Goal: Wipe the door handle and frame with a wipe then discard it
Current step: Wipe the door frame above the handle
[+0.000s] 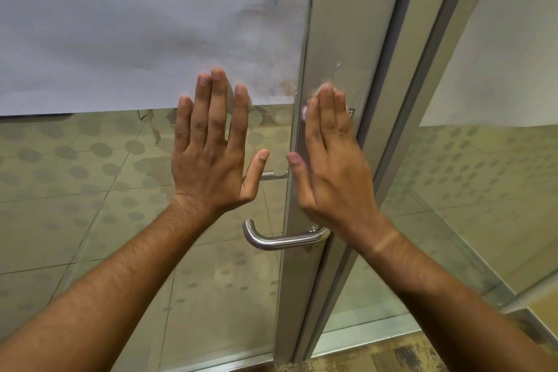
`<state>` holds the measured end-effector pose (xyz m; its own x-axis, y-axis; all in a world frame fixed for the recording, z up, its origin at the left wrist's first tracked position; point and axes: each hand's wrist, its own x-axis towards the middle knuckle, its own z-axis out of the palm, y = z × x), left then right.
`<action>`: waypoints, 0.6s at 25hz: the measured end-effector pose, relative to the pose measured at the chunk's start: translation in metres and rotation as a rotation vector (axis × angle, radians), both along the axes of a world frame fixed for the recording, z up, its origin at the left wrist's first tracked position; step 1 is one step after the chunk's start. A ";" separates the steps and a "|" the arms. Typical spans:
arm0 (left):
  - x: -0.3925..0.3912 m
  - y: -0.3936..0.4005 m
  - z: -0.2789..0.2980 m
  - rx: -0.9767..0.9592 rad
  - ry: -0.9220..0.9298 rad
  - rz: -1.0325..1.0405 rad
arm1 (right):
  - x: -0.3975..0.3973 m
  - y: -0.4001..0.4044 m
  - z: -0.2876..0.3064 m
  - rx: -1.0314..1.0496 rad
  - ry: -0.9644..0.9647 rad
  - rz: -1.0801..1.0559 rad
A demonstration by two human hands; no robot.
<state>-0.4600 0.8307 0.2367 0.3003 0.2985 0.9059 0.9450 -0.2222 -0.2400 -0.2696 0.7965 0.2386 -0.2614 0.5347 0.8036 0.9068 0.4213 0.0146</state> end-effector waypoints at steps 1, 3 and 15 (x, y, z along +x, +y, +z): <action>0.000 0.000 0.001 0.001 0.000 -0.002 | 0.000 -0.007 -0.013 -0.062 -0.050 -0.003; 0.000 -0.001 0.001 -0.005 -0.005 -0.006 | 0.003 -0.029 -0.045 -0.247 -0.153 -0.032; 0.000 -0.002 0.003 0.000 0.013 0.015 | 0.022 -0.023 -0.051 0.009 -0.262 -0.054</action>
<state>-0.4603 0.8286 0.2397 0.3074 0.3031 0.9020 0.9450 -0.2082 -0.2521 -0.2472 0.7734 0.1875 -0.4326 0.5464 0.7172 0.8926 0.3715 0.2554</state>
